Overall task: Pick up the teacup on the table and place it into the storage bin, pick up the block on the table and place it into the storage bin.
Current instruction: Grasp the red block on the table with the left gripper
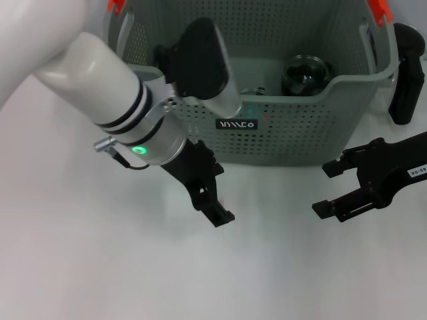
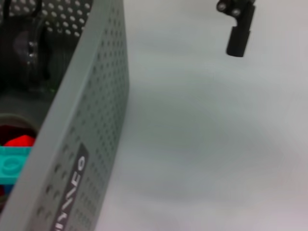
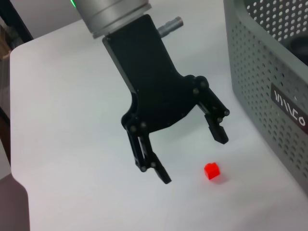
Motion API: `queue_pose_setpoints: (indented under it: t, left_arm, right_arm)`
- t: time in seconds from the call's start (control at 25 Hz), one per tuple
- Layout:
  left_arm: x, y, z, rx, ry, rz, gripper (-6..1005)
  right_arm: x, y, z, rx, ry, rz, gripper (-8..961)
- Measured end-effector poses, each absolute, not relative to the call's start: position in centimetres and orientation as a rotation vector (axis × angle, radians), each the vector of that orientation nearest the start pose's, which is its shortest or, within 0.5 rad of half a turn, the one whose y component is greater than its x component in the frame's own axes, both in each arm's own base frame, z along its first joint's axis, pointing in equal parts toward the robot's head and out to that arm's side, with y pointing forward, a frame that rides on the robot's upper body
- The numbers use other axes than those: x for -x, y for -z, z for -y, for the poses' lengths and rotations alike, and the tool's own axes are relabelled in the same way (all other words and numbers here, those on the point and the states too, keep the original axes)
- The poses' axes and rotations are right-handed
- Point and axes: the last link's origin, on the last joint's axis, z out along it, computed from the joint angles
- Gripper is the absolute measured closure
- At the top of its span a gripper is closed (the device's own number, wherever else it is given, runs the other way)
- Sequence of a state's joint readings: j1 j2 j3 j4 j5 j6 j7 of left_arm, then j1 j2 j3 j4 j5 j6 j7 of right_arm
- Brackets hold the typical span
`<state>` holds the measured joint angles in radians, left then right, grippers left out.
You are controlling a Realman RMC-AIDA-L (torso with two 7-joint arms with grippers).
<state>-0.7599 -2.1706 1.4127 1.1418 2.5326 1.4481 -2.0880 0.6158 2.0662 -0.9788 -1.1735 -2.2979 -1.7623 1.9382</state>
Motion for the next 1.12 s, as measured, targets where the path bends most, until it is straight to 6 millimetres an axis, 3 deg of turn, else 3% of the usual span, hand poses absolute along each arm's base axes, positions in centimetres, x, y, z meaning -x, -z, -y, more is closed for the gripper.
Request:
queue_pose_setpoints:
  t: [0.16, 0.72, 0.96, 1.12]
  left_arm:
    - [12.8, 6.8, -36.5, 2.918, -0.535, 0.245, 87]
    - [13.4, 9.4, -36.2, 2.894, -0.718, 0.168, 88]
    - [13.6, 9.9, -36.3, 2.89, -0.734, 0.176, 205]
    - [13.9, 10.2, -36.5, 2.882, -0.742, 0.182, 368]
  right_arm:
    - [-19.4, -3.1, -34.4, 2.996, 0.005, -0.618, 22]
    - [-19.6, -2.6, -34.4, 2.993, 0.053, -0.631, 22]
    - [-19.6, -2.3, -34.3, 2.997, 0.052, -0.624, 22]
    - [-19.6, -2.1, -34.3, 3.006, 0.052, -0.631, 22]
